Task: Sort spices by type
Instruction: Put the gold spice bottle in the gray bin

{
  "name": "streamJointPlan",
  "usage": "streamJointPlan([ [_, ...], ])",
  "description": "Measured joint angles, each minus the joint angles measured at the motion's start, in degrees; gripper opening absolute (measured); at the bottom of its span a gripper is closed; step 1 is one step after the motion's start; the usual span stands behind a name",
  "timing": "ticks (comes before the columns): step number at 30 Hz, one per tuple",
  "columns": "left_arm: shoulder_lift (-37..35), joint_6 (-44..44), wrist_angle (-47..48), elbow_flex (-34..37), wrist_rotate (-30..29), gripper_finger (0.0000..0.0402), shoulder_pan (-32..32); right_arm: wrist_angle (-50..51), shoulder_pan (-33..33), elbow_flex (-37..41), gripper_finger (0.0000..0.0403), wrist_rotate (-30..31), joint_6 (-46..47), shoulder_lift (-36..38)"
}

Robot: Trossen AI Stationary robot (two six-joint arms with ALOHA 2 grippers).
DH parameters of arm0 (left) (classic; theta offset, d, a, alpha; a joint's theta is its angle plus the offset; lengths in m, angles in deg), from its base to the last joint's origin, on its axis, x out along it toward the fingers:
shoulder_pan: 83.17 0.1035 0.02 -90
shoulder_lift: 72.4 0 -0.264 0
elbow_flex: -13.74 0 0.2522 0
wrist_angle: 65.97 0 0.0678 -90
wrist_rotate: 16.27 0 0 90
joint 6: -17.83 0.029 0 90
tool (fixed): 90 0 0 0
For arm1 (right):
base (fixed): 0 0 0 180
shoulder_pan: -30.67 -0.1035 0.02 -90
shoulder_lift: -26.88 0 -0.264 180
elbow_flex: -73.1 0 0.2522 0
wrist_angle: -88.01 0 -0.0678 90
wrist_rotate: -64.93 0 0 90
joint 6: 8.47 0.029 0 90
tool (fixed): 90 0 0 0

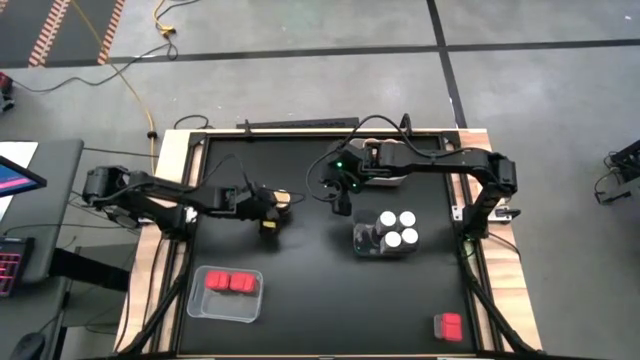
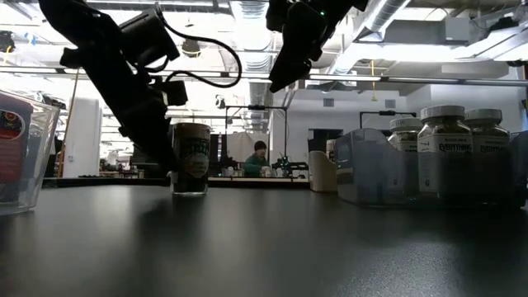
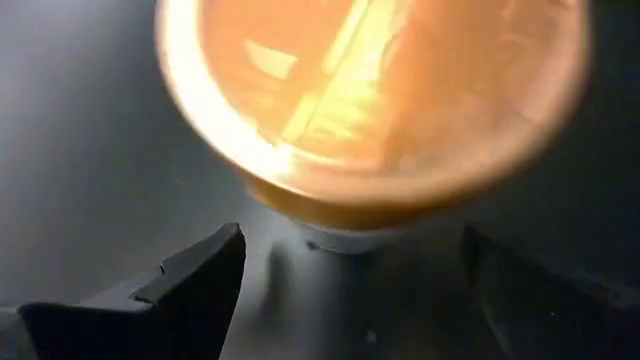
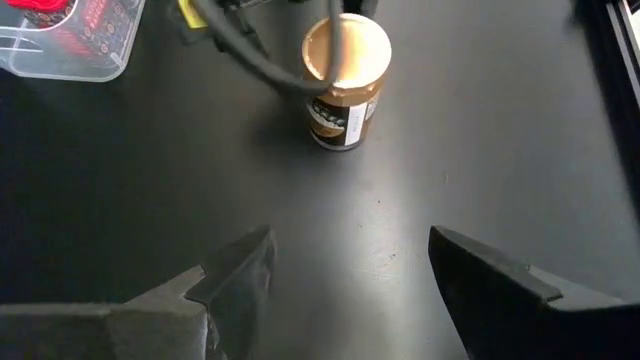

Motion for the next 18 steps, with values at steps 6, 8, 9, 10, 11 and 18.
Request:
streamJointPlan([
  [6, 0.3, 5.3, -1.9, 0.0, 3.1, 0.0355, 3.6, 0.0, 0.0, 0.0, 0.0292, 0.0, 0.0, 0.0],
  [8, 0.3, 7.4, -4.3, 0.0, 6.2, 0.0355, 4.4, 0.0, 0.0, 0.0, 0.0292, 0.0, 0.1, 0.0],
  [9, 0.3, 8.3, -5.5, 0.0, 7.2, 0.0355, 4.6, 0.0, 0.0, 0.0, 0.0292, 0.0, 0.1, 0.0],
  [10, 0.3, 9.2, -6.7, 0.0, 7.6, 0.0355, 4.7, 0.0, 0.0, 0.0, 0.0292, 0.0, 0.1, 0.0],
  [11, 0.3, 10.1, -7.8, 0.0, 7.9, 0.0355, 4.8, 0.0, 0.0, 0.0, 0.0292, 0.0, 0.1, 0.0],
  [18, 0.3, 12.1, -10.6, 0.0, 12.7, 0.0355, 5.6, 0.0, 0.0, 0.0, 0.0292, 0.0, 0.1, 0.0],
])
